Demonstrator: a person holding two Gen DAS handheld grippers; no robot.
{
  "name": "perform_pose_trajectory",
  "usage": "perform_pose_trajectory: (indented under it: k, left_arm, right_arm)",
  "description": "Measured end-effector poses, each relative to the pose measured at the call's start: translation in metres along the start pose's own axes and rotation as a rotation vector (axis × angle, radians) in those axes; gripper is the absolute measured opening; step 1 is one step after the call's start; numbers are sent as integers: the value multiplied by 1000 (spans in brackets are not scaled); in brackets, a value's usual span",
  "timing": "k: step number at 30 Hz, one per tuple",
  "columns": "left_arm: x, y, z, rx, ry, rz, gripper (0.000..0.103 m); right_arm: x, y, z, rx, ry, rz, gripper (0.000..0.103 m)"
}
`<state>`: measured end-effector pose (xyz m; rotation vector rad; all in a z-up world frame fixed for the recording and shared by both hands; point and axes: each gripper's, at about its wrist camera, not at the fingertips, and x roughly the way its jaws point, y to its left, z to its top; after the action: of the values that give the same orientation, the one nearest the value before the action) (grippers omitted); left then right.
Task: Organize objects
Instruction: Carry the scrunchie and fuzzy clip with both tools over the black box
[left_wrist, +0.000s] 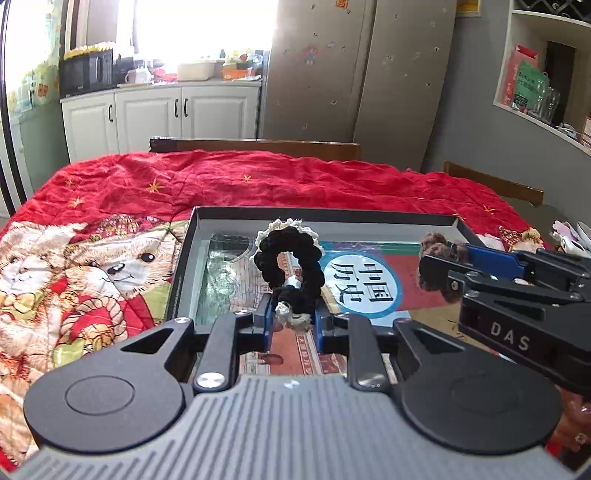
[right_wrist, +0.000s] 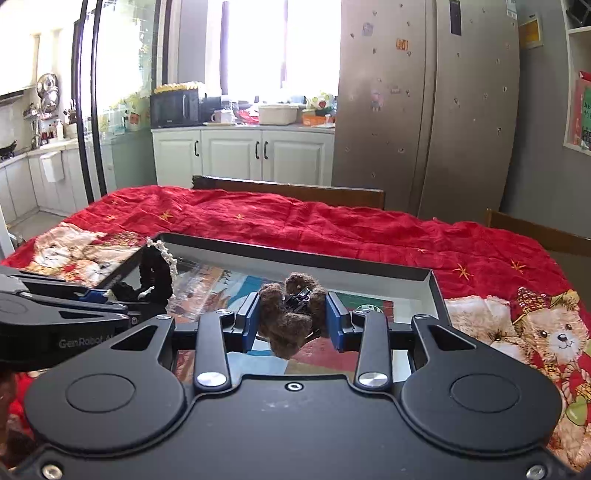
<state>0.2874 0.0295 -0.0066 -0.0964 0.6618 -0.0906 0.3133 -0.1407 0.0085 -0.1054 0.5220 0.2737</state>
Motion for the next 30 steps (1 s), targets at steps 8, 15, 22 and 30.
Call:
perform_pose_trajectory:
  k: [8, 15, 22, 30]
  left_arm:
    - [20, 1, -1, 19, 30, 7, 25]
    - [28, 5, -2, 21, 45, 13, 26]
    - [32, 5, -3, 30, 53, 19, 27]
    - [31, 4, -4, 37, 49, 29, 37]
  right_arm:
    - [32, -7, -7, 40, 68, -4, 36]
    - [42, -6, -12, 37, 79, -12, 36]
    - [45, -5, -14, 34, 81, -8, 36]
    - [46, -5, -15, 22, 85, -9, 38]
